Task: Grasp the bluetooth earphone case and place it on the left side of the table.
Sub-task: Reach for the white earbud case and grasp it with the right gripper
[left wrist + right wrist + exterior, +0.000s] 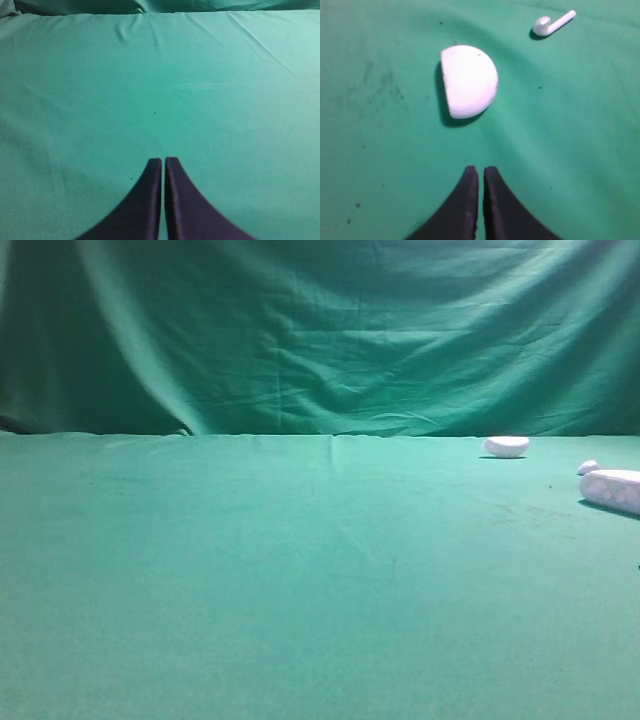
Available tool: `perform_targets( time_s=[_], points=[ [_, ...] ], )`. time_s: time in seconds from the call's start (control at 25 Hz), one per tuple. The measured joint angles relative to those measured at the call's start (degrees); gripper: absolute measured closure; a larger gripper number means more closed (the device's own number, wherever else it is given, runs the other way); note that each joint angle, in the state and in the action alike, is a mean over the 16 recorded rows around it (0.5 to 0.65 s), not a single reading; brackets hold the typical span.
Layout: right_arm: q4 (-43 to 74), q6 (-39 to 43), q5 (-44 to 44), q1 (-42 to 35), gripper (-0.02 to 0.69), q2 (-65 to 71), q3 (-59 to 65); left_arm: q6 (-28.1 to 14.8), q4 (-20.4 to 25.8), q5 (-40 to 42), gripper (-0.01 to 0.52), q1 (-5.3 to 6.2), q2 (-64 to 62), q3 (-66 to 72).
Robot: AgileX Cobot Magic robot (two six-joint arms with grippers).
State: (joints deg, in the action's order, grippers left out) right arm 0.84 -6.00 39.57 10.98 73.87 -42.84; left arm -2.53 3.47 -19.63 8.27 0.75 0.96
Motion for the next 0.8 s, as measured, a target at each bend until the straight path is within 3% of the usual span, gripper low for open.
perform_targets(
  time_s=[0.2,0.6,0.8],
  points=[
    [5.9,6.33,0.59,1.78,0.588,8.26,-4.58,0.0,0.0,0.0,0.514,0.0,0.0,0.0],
    [8.51,10.05,0.41,2.87,0.231,19.12,-11.77,0.0,0.0,0.0,0.514,0.0,0.0,0.0],
    [6.88,8.6,-0.04,2.89,0.109,22.22,-13.73,0.0,0.0,0.0,0.514,0.0,0.0,0.0]
  ],
)
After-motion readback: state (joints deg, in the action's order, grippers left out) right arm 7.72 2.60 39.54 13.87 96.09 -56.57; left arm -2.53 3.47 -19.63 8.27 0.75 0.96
